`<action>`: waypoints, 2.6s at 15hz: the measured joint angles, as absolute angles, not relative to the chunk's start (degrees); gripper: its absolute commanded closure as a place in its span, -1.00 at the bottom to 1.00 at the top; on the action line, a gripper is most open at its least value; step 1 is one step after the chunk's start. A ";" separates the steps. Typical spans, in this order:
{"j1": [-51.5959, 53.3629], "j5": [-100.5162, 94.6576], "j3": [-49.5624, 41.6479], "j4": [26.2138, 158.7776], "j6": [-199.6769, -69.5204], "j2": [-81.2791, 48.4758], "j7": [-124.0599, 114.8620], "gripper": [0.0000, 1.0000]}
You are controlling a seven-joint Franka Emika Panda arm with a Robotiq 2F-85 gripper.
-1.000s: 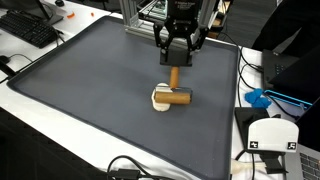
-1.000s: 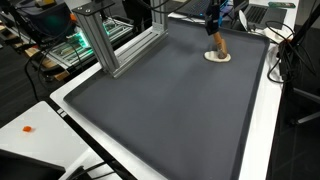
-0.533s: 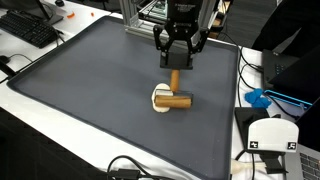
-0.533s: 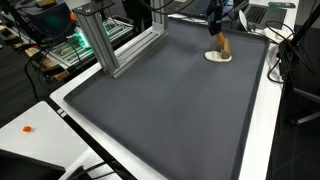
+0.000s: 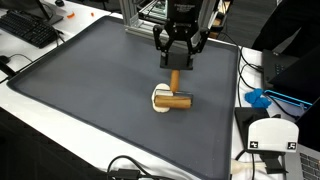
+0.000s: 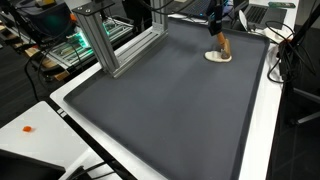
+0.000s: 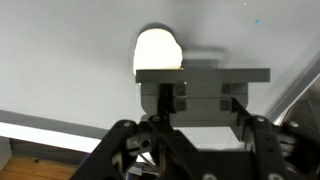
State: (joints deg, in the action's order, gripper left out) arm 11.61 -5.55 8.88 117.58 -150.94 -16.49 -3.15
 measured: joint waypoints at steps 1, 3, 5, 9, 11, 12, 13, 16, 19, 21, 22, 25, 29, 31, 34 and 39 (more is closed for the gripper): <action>11.58 -5.54 8.87 117.50 -150.53 -16.44 -3.16 0.29; 11.52 -5.27 8.87 117.42 -149.65 -16.23 -3.17 0.29; 11.50 -5.21 8.82 117.37 -148.49 -15.90 -3.21 0.29; 11.33 -5.20 8.61 117.38 -145.38 -14.93 -3.26 0.29; 11.21 -5.20 8.53 117.40 -143.01 -14.24 -3.26 0.29; 11.15 -5.20 8.50 117.42 -141.76 -13.89 -3.26 0.29; 11.05 -5.20 8.47 117.48 -140.56 -13.53 -3.26 0.29; 10.77 -5.20 8.37 117.57 -137.38 -12.70 -3.26 0.29; 10.49 -5.20 7.96 117.61 -136.36 -12.26 -4.05 0.29; 10.36 -5.19 7.45 117.66 -136.36 -12.28 -6.17 0.29; 10.32 -5.12 7.28 117.69 -136.38 -12.30 -7.44 0.29; 10.34 -4.97 7.17 117.69 -136.72 -12.48 -11.49 0.29; 10.45 -5.01 7.08 117.69 -138.44 -12.91 -17.34 0.29; 10.59 -5.08 6.83 117.69 -140.03 -13.27 -20.16 0.29; 10.99 -5.65 6.16 117.69 -142.93 -14.05 -23.95 0.29; 12.34 -7.23 4.65 117.69 -146.66 -15.14 -28.36 0.29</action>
